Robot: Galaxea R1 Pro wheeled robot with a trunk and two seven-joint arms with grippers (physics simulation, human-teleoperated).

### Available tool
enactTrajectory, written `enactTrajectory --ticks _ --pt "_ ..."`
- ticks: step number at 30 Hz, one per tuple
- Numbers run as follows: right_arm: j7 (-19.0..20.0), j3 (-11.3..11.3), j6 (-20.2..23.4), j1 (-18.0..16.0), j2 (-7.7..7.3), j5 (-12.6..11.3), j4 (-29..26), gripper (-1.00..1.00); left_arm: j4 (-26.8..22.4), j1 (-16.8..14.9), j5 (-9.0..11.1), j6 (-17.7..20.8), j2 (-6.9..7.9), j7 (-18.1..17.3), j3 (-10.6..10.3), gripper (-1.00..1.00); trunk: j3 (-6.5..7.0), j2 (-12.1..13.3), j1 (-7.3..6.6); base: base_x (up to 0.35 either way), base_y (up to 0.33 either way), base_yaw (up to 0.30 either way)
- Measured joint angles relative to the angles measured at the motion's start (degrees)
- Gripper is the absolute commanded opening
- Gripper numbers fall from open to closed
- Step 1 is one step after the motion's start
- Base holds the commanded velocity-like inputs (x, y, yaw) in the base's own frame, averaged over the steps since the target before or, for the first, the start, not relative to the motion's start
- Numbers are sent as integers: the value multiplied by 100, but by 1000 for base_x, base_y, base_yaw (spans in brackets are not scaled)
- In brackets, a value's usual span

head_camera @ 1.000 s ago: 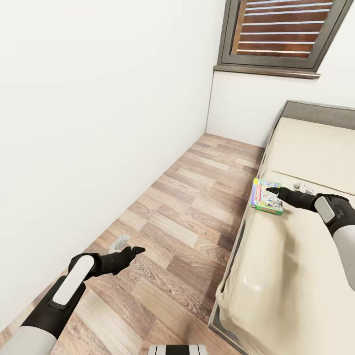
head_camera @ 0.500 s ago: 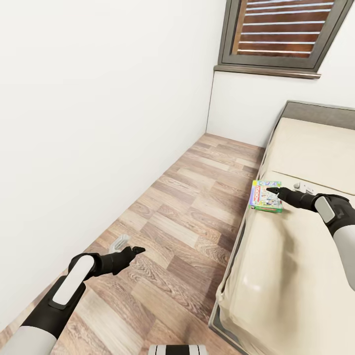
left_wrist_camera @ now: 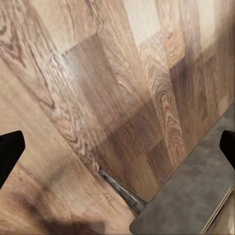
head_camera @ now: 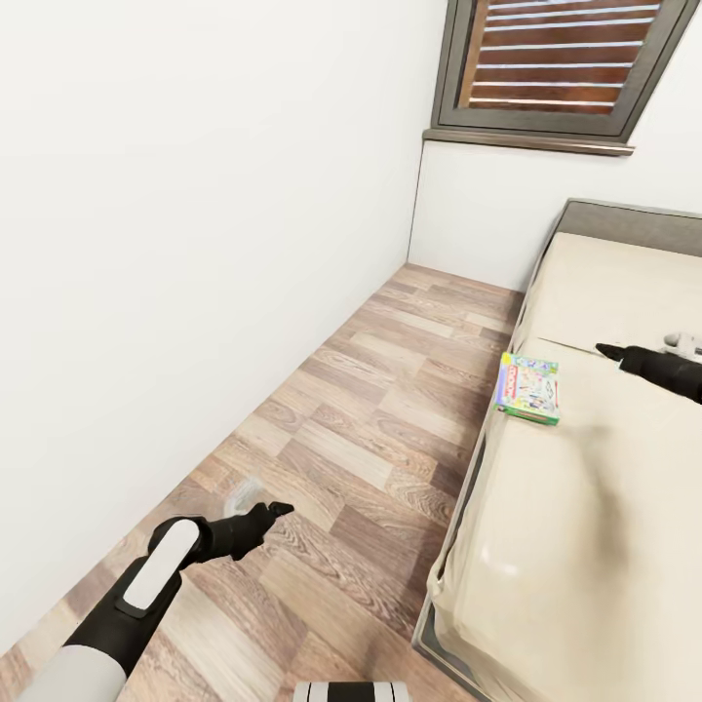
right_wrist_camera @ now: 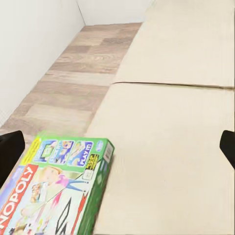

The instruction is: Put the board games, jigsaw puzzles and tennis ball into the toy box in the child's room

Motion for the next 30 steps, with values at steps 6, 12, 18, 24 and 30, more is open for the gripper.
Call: enactTrajectory --ticks 6,12,18,24,30 --pt "-316 -348 -39 742 -419 -11 -851 100 458 -315 -3 -468 -174 -817 -5 100 0 0 0 0 0 0" --pt "-388 -708 -26 1597 -396 -8 -2276 100 860 -646 39 -578 -183 -1953 -283 100 0 0 0 0 0 0" --pt "-690 -892 15 2197 -283 -24 -3326 100 1089 -658 13 -645 -15 -3232 -426 100 0 0 0 0 0 0" --pt "-828 -1040 367 2360 -127 -37 -3912 100 1259 -690 5 -671 56 -3625 -442 100 0 0 0 0 0 -97" --pt "-863 -1306 682 2405 15 -44 -4280 100 1311 -663 21 -695 52 -3720 -412 100 0 0 0 0 6 -269"
